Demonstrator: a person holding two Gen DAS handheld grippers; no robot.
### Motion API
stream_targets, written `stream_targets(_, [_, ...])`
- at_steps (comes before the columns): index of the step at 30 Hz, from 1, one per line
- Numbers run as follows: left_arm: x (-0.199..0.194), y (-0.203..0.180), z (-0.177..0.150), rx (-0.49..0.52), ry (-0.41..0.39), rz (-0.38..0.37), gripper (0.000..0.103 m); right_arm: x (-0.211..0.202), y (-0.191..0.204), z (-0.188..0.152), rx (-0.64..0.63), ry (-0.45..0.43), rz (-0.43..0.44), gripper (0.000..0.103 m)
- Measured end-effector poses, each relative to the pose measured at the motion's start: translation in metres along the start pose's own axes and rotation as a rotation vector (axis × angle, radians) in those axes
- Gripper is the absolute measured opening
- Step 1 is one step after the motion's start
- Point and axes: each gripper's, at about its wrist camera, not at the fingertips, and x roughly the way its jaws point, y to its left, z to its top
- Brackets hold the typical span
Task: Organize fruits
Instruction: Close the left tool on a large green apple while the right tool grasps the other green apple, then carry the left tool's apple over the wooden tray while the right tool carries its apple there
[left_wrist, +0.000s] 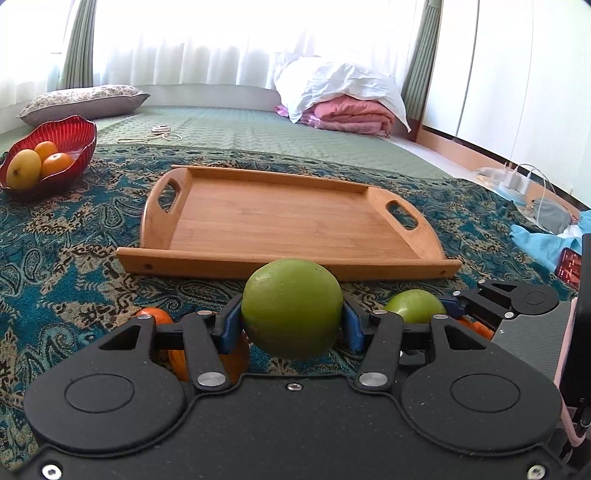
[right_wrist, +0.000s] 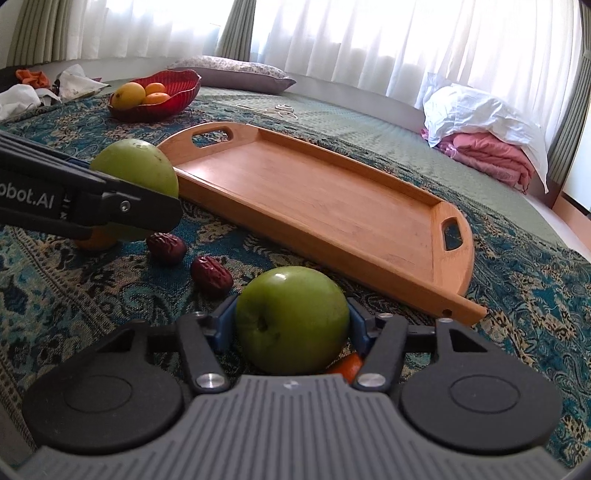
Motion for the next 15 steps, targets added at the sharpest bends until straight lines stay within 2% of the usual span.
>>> stream_targets(8, [-0.002,0.003,0.006,-0.004,-0.009,0.022,0.052,-0.014,-0.006,0.001,0.121,-0.061,-0.025,0.062])
stream_targets(15, [-0.002,0.013,0.027,-0.024,-0.046,0.03,0.052,-0.029,-0.027,0.02,0.22,-0.13,-0.019,0.062])
